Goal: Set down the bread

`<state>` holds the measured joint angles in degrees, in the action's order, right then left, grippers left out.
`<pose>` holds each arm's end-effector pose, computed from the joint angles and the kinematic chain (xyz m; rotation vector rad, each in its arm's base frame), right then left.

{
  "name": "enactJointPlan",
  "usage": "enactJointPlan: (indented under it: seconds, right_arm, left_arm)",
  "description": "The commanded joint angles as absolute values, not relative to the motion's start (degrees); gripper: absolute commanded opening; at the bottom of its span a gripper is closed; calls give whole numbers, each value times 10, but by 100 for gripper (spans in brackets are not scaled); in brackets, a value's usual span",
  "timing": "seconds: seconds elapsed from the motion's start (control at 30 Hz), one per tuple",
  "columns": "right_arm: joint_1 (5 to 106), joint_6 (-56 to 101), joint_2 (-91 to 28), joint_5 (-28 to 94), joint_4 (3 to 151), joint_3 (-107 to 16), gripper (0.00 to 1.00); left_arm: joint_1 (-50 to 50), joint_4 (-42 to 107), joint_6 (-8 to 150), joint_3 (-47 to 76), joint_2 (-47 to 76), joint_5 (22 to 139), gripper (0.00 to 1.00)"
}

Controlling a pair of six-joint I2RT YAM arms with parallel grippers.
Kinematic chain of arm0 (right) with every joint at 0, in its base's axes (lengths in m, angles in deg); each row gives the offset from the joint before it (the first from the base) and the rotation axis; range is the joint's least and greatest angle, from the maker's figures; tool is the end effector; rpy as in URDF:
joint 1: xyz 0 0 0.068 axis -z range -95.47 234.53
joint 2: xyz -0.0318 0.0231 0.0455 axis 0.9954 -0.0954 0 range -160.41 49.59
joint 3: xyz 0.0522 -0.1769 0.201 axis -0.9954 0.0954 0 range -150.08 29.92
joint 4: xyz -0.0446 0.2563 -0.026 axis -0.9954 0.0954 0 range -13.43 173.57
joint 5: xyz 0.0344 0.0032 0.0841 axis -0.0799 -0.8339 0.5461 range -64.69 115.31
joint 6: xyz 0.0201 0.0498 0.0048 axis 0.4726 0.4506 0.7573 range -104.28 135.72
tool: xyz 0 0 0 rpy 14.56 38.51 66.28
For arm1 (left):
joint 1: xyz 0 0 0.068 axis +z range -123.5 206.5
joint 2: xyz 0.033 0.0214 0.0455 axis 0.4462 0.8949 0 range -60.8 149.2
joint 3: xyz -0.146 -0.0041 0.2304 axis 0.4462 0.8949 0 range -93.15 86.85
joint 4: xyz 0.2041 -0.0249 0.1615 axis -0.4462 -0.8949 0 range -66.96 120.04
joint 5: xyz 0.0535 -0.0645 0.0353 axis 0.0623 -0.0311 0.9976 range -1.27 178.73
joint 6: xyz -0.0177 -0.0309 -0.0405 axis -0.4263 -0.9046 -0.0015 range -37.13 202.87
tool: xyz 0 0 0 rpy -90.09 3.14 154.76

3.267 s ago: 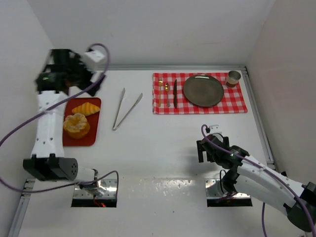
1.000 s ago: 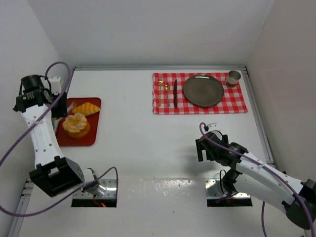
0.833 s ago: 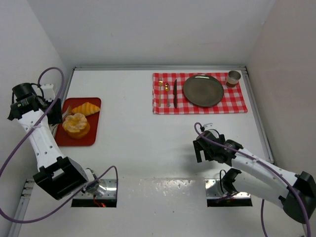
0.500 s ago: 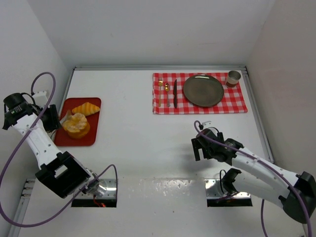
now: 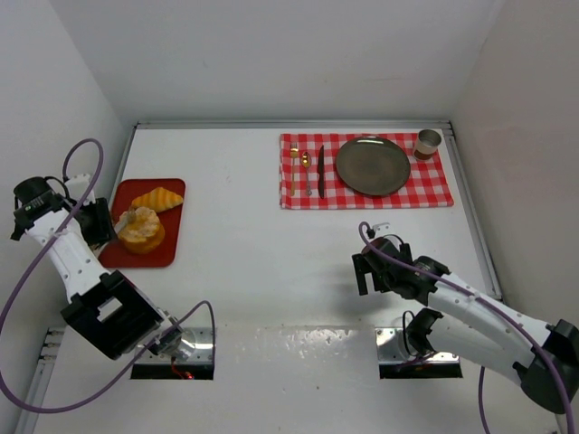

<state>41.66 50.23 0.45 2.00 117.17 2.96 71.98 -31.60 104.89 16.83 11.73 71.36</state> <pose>0.1163 0.0886 0.1814 -0.0582 2.5259 -0.0243 0.1725 0.1602 0.3173 -0.4397 2.5666 0.0014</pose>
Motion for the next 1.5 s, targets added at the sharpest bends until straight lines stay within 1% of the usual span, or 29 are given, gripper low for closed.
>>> enactJointPlan:
  seconds: [0.0, 0.13, 0.3, 0.53, 0.63, 0.8, 0.93, 1.07, 1.33, 1.47]
  right_arm:
    - [417, 508, 5, 21, 1158, 29, 99]
    - [417, 503, -1, 21, 1159, 26, 99]
    - [417, 502, -1, 22, 1159, 24, 99]
    - [417, 503, 3, 20, 1162, 27, 99]
    - [417, 504, 3, 20, 1160, 26, 99]
    - [417, 503, -1, 22, 1156, 26, 99]
    - [416, 499, -6, 24, 1154, 22, 99]
    - [417, 494, -9, 24, 1157, 17, 99]
    - [417, 496, -9, 25, 1158, 19, 99]
    - [418, 497, -9, 24, 1157, 20, 99]
  left_arm:
    - [727, -295, 1049, 130, 88, 718, 52]
    - [727, -295, 1049, 125, 90, 723, 52]
    - [733, -334, 1079, 164, 122, 718, 52]
    - [745, -311, 1086, 187, 122, 736, 53]
    - [745, -306, 1086, 187, 122, 744, 53]
    - [745, -312, 1086, 152, 116, 750, 53]
    - [745, -325, 1092, 142, 116, 744, 56]
    - [751, -373, 1112, 142, 128, 730, 58]
    - [757, -366, 1112, 163, 128, 724, 58]
    - [757, -317, 1096, 192, 134, 731, 58]
